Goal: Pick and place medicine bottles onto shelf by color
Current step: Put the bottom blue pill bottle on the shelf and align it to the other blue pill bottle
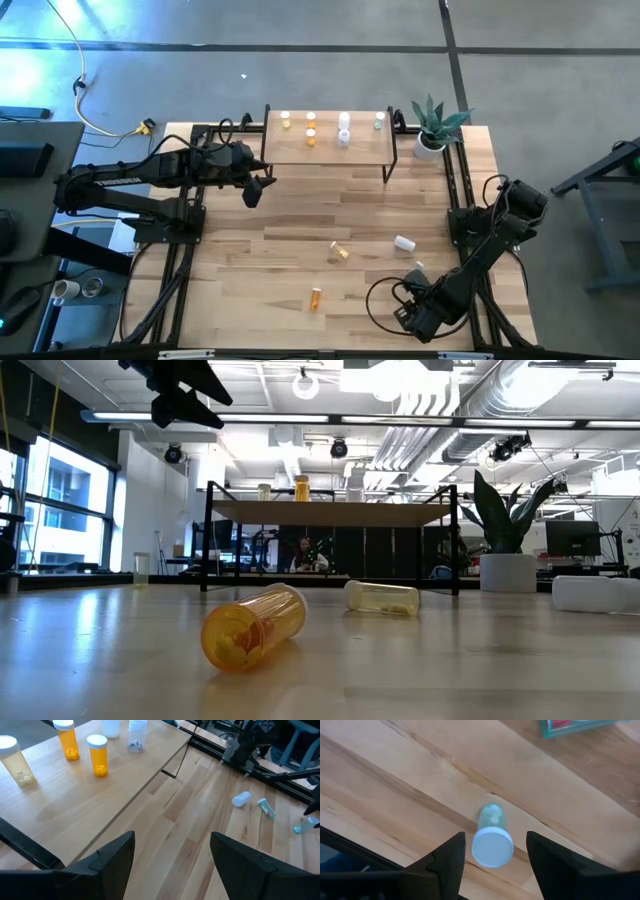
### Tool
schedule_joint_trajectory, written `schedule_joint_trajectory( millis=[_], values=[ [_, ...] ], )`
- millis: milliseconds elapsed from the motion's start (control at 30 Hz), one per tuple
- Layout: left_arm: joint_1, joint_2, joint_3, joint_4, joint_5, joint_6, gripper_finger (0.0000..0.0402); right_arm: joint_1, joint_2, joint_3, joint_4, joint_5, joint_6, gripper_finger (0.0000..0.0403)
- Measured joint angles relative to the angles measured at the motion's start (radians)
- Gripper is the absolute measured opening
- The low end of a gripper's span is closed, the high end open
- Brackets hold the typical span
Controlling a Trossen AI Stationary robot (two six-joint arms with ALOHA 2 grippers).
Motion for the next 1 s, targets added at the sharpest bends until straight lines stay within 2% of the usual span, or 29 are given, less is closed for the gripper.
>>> schedule_joint_trajectory(
  millis=[133,567,833,1000],
  values=[
    [0.000,0.000,0.000,0.000,0.000,0.000,0.0248,0.000,0.000,0.000,0.001,-0.001,0.003,0.0196],
    [0.000,0.000,0.000,0.000,0.000,0.000,0.0248,-0.001,0.000,0.000,0.001,-0.010,0.007,0.0116],
    [0.000,0.000,0.000,0.001,0.000,0.002,0.0248,-0.009,-0.001,0.022,0.000,-0.039,-0.001,0.0109],
    [0.000,0.000,0.000,0.001,0.000,0.002,0.0248,-0.045,-0.001,0.056,-0.006,-0.037,-0.061,0.0109]
  ],
)
